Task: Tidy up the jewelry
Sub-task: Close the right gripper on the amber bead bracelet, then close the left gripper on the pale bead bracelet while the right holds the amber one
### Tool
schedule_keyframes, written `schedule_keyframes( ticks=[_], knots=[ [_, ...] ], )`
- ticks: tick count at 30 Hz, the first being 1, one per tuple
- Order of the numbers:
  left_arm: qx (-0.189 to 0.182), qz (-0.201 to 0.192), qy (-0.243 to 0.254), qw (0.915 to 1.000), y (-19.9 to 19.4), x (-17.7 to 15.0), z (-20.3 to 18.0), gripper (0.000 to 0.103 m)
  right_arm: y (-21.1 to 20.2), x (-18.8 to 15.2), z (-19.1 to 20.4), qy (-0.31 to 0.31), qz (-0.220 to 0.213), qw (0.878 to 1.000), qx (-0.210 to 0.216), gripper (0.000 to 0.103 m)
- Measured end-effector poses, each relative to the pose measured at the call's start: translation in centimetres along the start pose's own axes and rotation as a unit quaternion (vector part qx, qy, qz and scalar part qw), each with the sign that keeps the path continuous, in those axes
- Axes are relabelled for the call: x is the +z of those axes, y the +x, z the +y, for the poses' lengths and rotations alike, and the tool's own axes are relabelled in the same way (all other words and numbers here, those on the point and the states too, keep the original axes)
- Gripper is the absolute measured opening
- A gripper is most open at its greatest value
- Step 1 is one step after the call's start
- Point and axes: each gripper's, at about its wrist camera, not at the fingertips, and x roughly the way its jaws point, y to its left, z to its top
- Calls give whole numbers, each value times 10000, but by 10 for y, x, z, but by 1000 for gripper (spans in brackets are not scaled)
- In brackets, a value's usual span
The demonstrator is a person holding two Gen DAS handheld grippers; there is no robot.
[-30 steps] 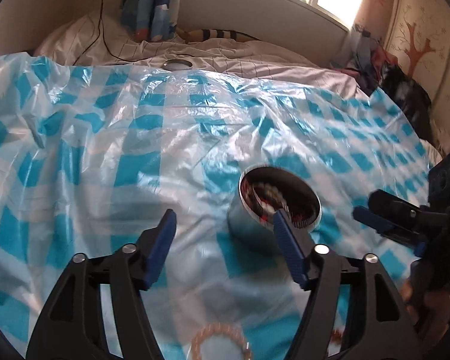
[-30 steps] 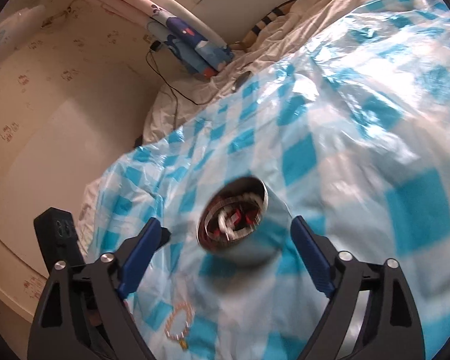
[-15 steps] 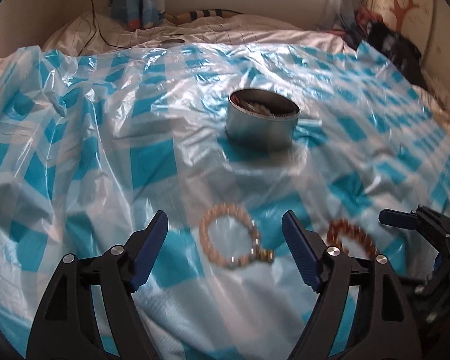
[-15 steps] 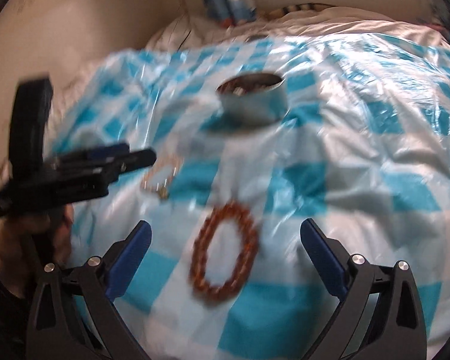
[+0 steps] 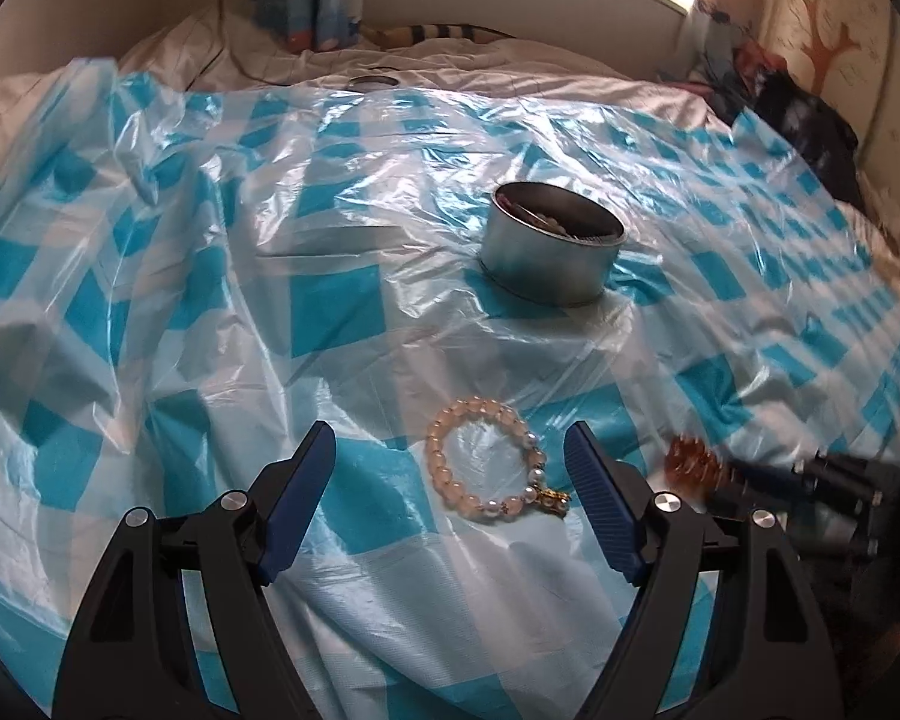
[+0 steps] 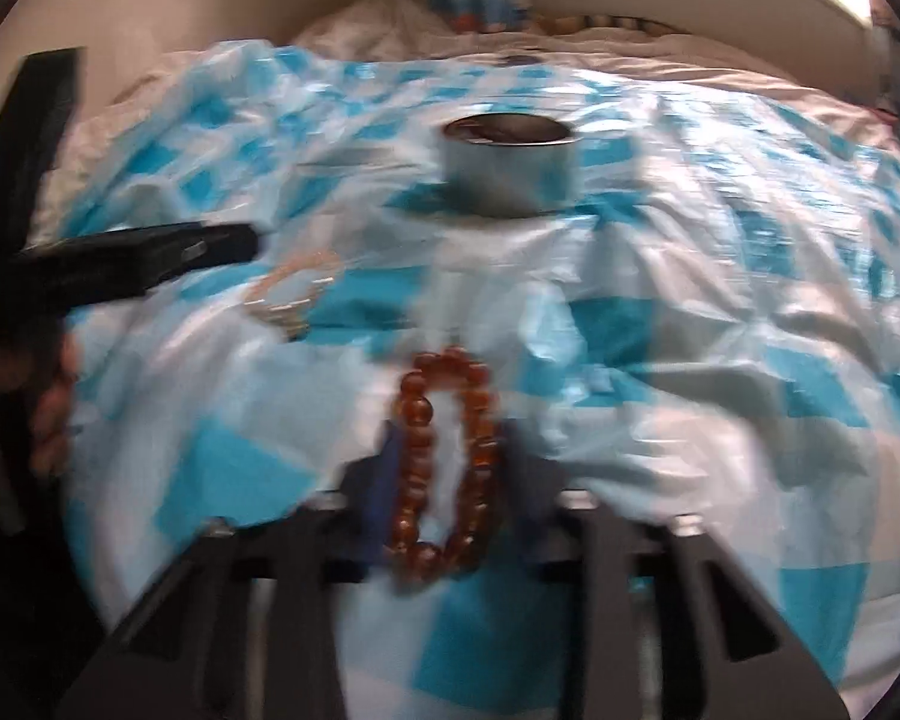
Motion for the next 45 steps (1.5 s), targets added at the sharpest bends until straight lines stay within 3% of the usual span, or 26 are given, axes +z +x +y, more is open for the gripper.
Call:
schedule_keyframes(
  ticks=[3, 6, 8, 10, 12, 15, 17, 21, 25, 29, 30, 31, 33, 34, 36, 40, 42, 45],
  knots=[
    [-45, 63, -57, 10000, 4, -1, 1, 75, -3, 3, -19, 418, -138, 9990, -112, 21],
    [-261, -18, -414, 9988, 1, 1, 13, 75, -15, 3, -42, 1092, -394, 9901, 784, 34],
    [-420, -126, -839, 9955, -2, 3, 27, 75, -20, 2, -54, 1432, -557, 9822, 1082, 38],
    [-587, -198, -1251, 9902, -4, 3, 41, 75, -21, 4, -51, 1348, -575, 9836, 1054, 38],
    [-771, -264, -1595, 9838, -6, 3, 53, 75, -20, 7, -33, 962, -547, 9876, 1116, 38],
    [-945, -331, -1803, 9785, -7, 3, 58, 75, -11, 7, 2, 163, -294, 9958, 847, 38],
    [-988, -336, -1754, 9790, -6, 4, 56, 75, 2, 3, 9, -34, -39, 9985, 537, 38],
    [-1099, -235, -1480, 9826, -2, 5, 43, 75, 0, 1, 5, 71, -70, 9987, 491, 38],
    [-730, 49, -979, 9925, 10, 4, 24, 75, 0, 1, 4, 77, -35, 9988, 477, 37],
    [-246, 447, -403, 9979, 27, -2, 7, 75, 2, -2, 7, -7, 17, 9978, 662, 13],
    [-144, 517, -268, 9982, 31, -4, 3, 74, 1, -3, 6, 56, 12, 9971, 757, 13],
    [-29, 548, -95, 9984, 33, -6, -1, 72, 1, -2, 3, 162, 3, 9962, 853, 13],
    [98, 513, 176, 9985, 33, -8, -8, 46, 1, -2, -7, 481, -13, 9922, 1154, 12],
    [116, 489, 222, 9985, 31, -8, -8, 37, 0, -3, -17, 835, -41, 9852, 1496, 12],
    [-12, 438, 157, 9989, 27, -7, -3, 0, 1, -3, -34, 1359, -99, 9699, 2016, 12],
    [-991, 68, -554, 9935, 9, 0, 14, 0, 0, -11, -68, 2415, -400, 9196, 3072, 12],
    [-1385, -219, -787, 9870, -1, 3, 20, 0, -1, -14, -81, 2799, -605, 8906, 3532, 12],
    [-1858, -420, -1088, 9756, -8, 4, 28, 0, -3, -16, -89, 3099, -811, 8604, 3964, 12]
  ],
)
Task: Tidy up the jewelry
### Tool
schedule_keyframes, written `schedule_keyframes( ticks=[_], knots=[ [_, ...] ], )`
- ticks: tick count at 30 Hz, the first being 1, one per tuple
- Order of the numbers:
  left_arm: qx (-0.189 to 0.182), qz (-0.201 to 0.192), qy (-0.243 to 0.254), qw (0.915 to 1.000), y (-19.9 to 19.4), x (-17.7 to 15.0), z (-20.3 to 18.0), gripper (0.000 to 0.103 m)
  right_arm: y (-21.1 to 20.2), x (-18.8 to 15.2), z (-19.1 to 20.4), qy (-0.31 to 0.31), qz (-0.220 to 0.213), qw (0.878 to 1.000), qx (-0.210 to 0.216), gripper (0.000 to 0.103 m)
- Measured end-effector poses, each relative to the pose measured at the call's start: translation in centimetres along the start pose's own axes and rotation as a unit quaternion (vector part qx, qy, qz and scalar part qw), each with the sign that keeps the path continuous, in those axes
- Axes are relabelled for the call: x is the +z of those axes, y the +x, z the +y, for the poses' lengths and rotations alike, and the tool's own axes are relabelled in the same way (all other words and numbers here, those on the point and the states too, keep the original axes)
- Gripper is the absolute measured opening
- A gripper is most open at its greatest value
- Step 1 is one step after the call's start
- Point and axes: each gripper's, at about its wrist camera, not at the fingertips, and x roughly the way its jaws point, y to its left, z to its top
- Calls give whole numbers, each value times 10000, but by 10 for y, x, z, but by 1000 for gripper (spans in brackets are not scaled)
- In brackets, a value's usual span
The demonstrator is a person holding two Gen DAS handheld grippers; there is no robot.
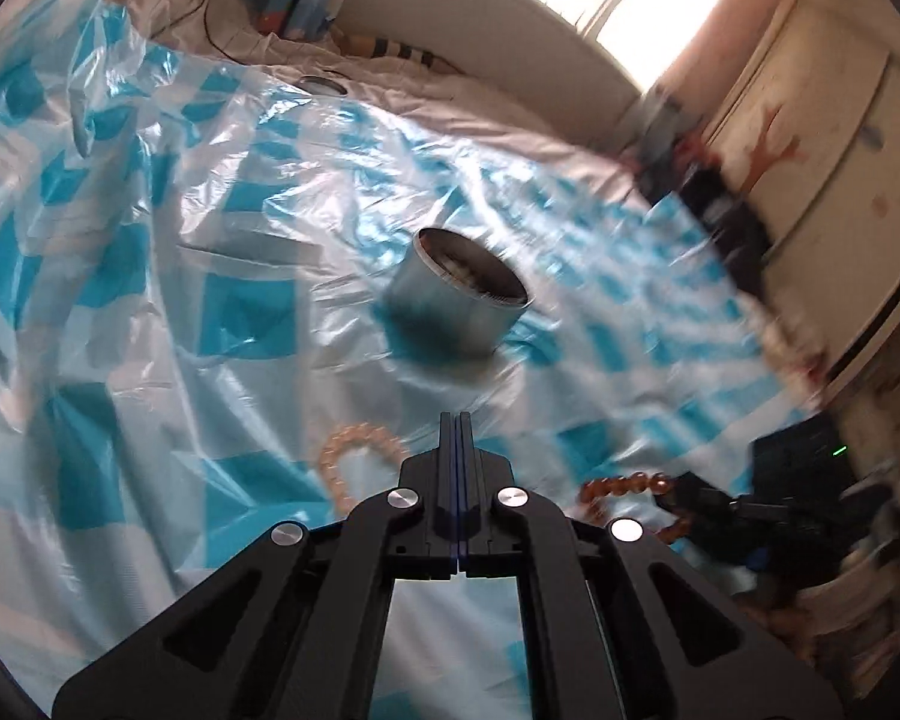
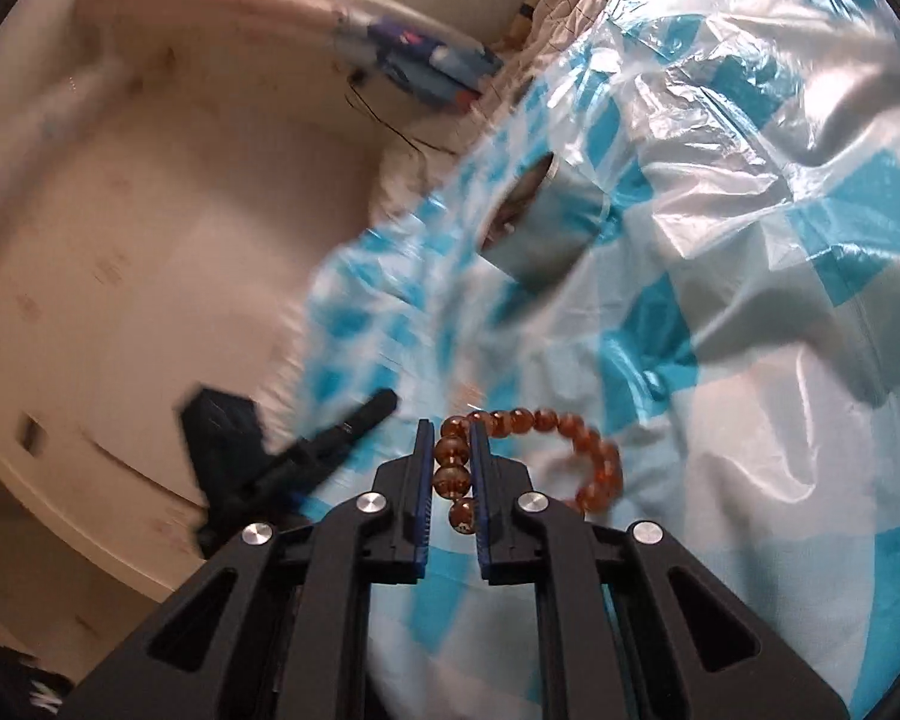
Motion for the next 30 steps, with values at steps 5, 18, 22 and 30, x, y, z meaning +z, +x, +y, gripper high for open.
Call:
schedule_keyframes(
  ticks=[5, 18, 22, 30],
  knots=[
    [482, 232, -40, 9986, 11, -2, 4, 0, 0, 2, -3, 234, -28, 9993, 273, 12],
    [1951, 1015, 1377, 9657, 56, -21, -16, 7, -7, 9, -9, 682, -161, 9900, 1223, 13],
    [1611, 826, 1176, 9764, 43, -18, -17, 7, -8, 11, -9, 672, -144, 9924, 1024, 18],
    [682, -19, 930, 9933, 13, -4, -27, 7, 12, 2, 24, -845, 255, 9875, -1303, 47]
  ],
)
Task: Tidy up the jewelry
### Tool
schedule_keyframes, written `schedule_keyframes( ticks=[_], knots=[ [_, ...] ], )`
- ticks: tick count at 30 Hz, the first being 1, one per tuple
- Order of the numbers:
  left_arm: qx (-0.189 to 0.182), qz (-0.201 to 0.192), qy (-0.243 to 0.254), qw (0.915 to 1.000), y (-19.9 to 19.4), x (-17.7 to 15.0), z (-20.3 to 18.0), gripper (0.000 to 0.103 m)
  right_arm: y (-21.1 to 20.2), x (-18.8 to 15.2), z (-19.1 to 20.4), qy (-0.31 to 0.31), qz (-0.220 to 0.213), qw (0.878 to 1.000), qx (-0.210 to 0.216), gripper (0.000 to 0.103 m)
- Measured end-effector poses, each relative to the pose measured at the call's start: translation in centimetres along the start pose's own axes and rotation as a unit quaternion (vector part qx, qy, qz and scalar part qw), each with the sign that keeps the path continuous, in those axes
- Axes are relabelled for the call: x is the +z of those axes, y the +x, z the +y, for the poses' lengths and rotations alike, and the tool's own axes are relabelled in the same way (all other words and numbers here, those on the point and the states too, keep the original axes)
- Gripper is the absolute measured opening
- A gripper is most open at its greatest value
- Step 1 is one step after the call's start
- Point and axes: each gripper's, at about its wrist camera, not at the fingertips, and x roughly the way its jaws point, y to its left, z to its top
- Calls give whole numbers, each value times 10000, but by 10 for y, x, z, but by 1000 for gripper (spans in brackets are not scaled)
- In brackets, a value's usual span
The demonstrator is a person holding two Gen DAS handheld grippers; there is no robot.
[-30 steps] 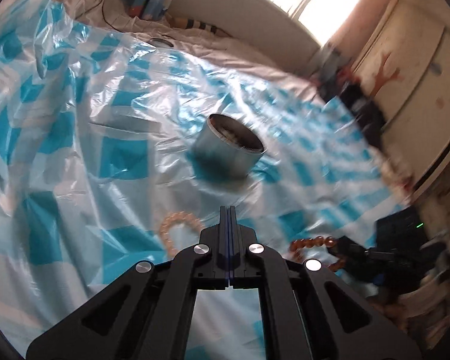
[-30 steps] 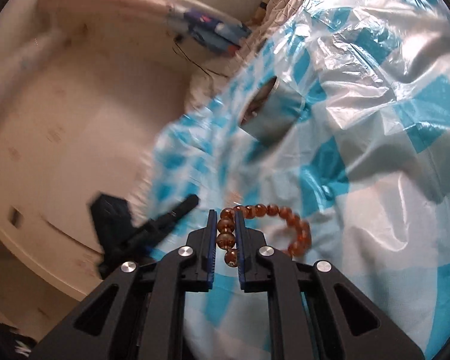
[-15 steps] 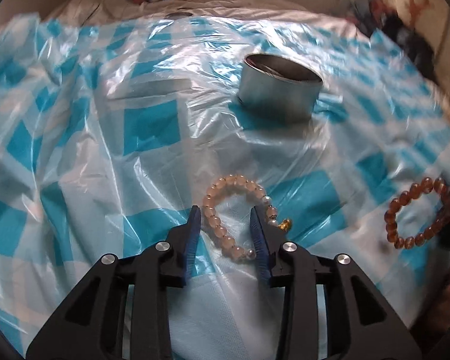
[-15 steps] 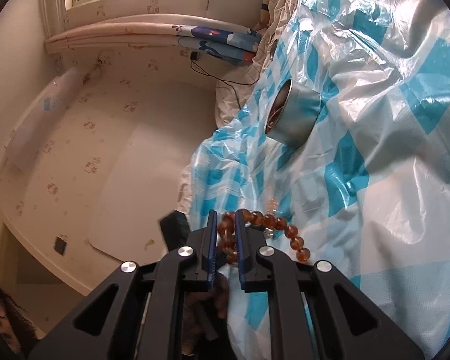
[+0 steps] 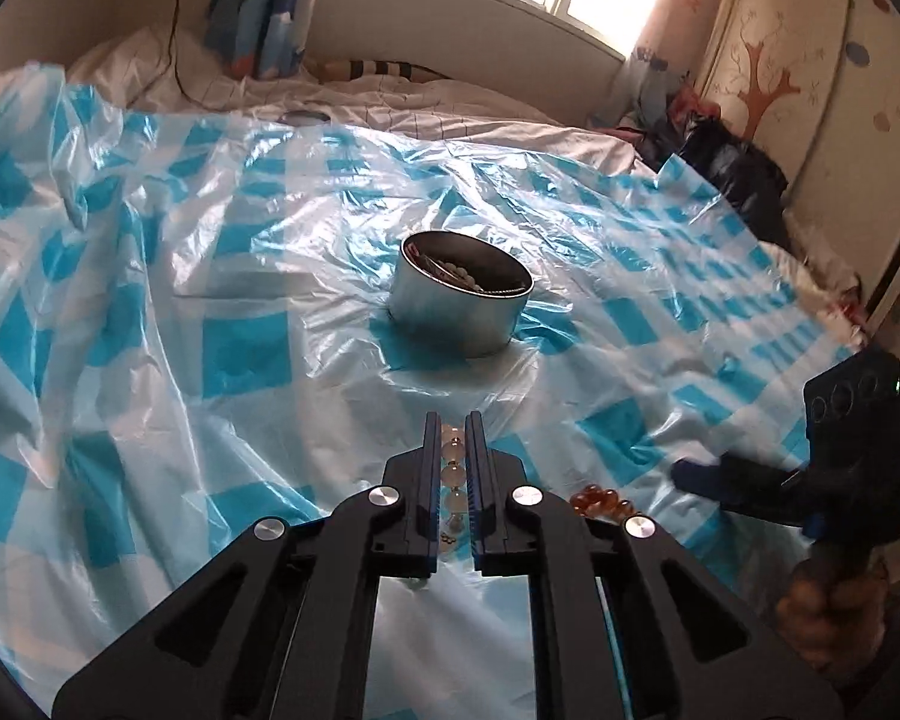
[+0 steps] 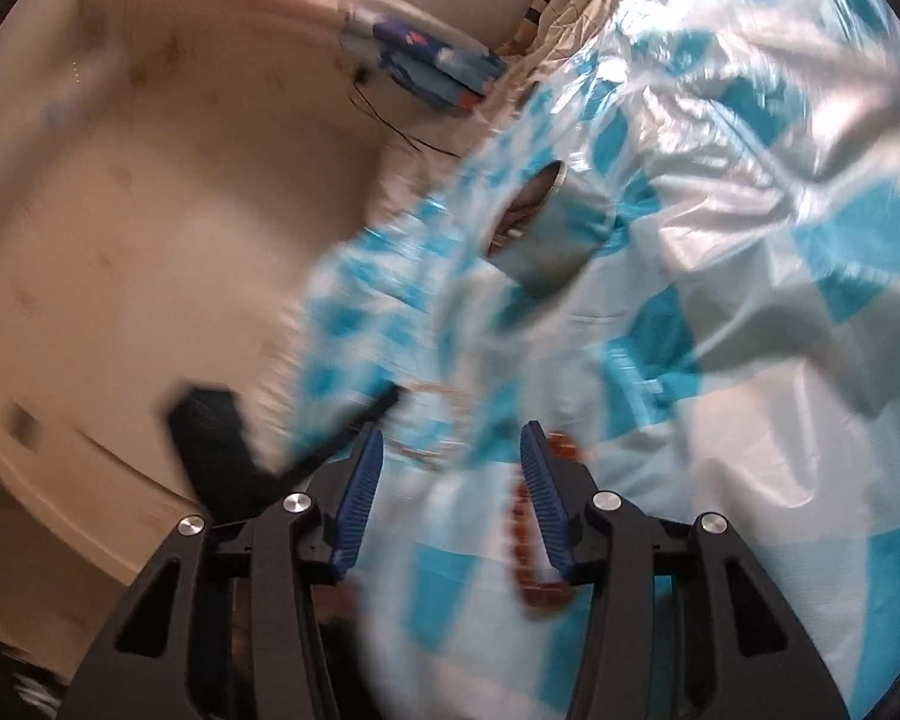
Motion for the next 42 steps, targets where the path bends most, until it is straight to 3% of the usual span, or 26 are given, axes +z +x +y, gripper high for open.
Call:
schedule_keyframes(
  ticks=[2, 3, 5, 6, 8, 9, 11, 12, 13, 15, 18, 21, 25, 30, 34, 36, 39, 42],
  knots=[
    [-192, -77, -168, 9996, -3, 1, 3, 7, 12, -4, 8, -440, 185, 9959, -766, 47],
    [-249, -103, -205, 9994, -4, 2, 3, 7, 19, -8, 14, -783, 296, 9883, -1274, 47],
    [-310, -130, -258, 9991, -6, 2, 4, 7, 32, -15, 24, -1275, 461, 9752, -1748, 47],
    [-302, -108, -260, 9991, -5, 1, 4, 7, 39, -19, 32, -1611, 542, 9643, -2029, 47],
    [-280, -27, -284, 9992, -1, 1, 5, 7, 55, -34, 48, -2427, 659, 9307, -2656, 47],
    [-271, -11, -286, 9992, 0, 1, 5, 7, 58, -37, 52, -2598, 663, 9225, -2775, 46],
    [-280, -20, -288, 9992, -1, 1, 5, 7, 56, -37, 50, -2510, 696, 9303, -2582, 22],
    [-287, -29, -298, 9991, 0, 1, 5, 7, 54, -35, 47, -2398, 678, 9358, -2495, 18],
    [-286, -29, -305, 9991, 0, 0, 5, 7, 48, -29, 38, -2000, 646, 9532, -2174, 12],
    [-292, -42, -329, 9990, -1, 0, 6, 7, 33, -16, 14, -1008, 514, 9843, -1356, 12],
    [-309, -52, -339, 9989, 0, 0, 6, 7, 17, -6, -8, 12, 231, 9995, -205, 12],
    [-342, -68, -332, 9988, 0, 0, 6, 7, 3, -2, -24, 694, -168, 9932, 923, 12],
    [-384, -87, -351, 9986, -2, 1, 6, 7, -1, 1, -34, 1100, -346, 9794, 1661, 12],
    [-492, -127, -356, 9981, -3, 2, 3, 7, -7, 3, -42, 1475, -562, 9511, 2654, 13],
    [-574, -180, -294, 9978, -6, 2, -2, 7, -17, 2, -48, 1726, -782, 9305, 3135, 13],
    [-603, -216, -249, 9976, -8, 3, -5, 7, -22, 5, -47, 1740, -880, 9234, 3306, 13],
    [-633, -246, -197, 9975, -9, 3, -9, 7, -26, 6, -44, 1687, -910, 9235, 3321, 13],
    [-605, -246, -164, 9977, -9, 4, -10, 7, -23, 8, -36, 1452, -752, 9498, 2667, 15]
  ],
)
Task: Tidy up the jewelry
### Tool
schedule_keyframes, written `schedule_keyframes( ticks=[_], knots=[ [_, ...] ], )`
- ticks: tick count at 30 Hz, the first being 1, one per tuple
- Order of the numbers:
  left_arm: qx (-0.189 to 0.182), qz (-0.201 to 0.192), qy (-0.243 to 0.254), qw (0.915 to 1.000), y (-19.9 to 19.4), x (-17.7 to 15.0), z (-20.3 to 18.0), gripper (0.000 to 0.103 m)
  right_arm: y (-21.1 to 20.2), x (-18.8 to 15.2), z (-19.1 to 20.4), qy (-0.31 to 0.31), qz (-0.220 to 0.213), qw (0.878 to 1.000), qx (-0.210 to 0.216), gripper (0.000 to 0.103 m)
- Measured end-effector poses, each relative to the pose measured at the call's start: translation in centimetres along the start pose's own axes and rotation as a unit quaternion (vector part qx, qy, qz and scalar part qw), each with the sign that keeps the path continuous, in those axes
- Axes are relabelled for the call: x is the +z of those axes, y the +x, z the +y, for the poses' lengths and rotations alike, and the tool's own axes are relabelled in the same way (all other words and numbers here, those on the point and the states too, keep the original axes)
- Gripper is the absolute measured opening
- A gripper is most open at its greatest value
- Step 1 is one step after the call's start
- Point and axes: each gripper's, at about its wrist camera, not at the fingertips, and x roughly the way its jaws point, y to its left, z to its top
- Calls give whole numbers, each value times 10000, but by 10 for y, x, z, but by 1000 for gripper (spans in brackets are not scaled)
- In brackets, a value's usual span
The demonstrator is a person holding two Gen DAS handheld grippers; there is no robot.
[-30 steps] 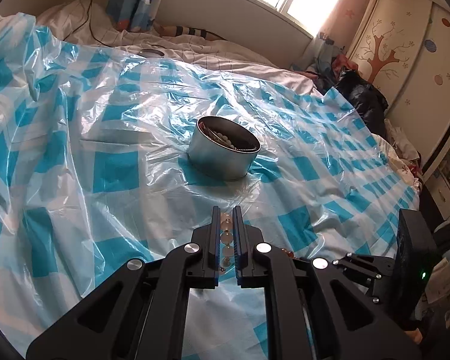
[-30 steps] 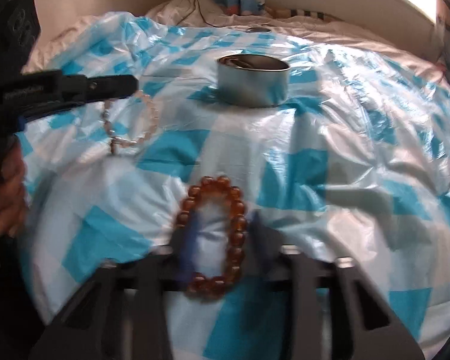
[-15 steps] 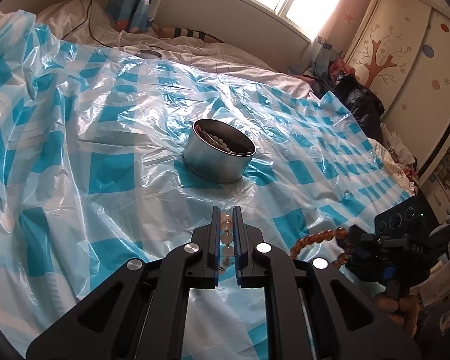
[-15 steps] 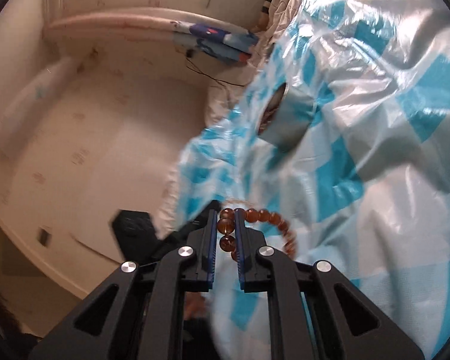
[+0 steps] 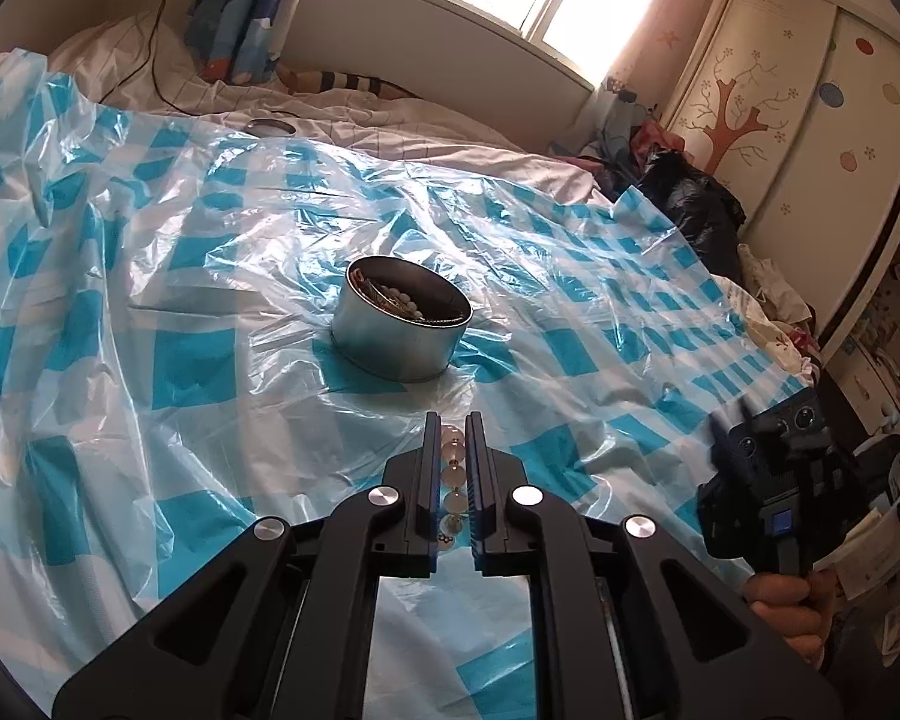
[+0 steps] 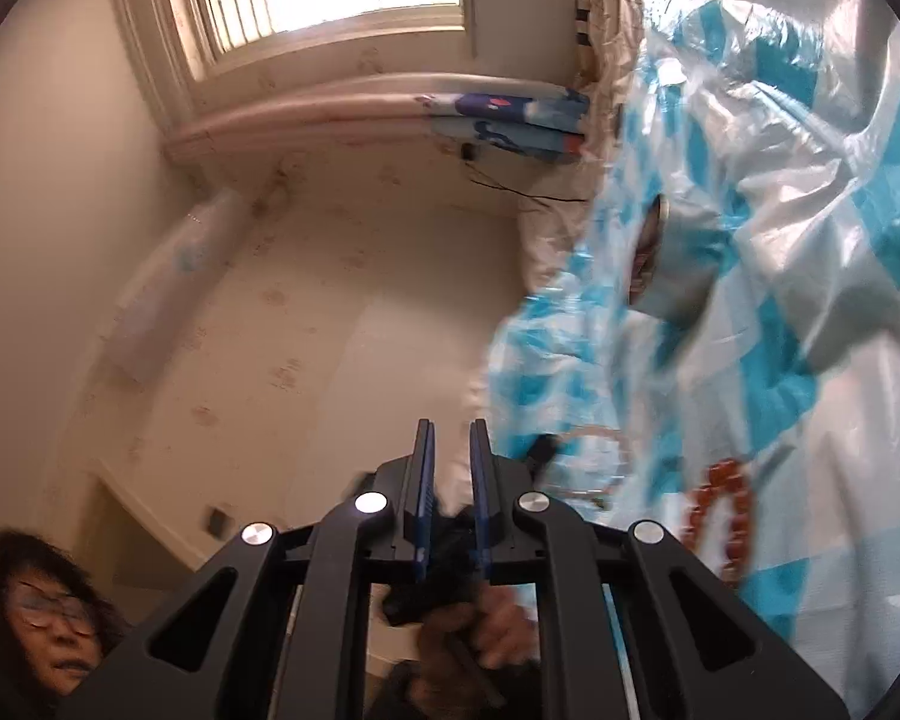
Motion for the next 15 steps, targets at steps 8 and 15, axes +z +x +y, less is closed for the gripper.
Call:
schedule_keyframes(
  ticks=[8, 15],
  knots=[
    [57, 48, 5, 10000, 2, 1, 1, 7, 68, -42, 30, -2343, 1383, 8995, -3419, 63],
    [65, 52, 12, 10000, 2, 1, 0, 7, 90, -71, 25, -3041, 1870, 8452, -3978, 60]
  ],
)
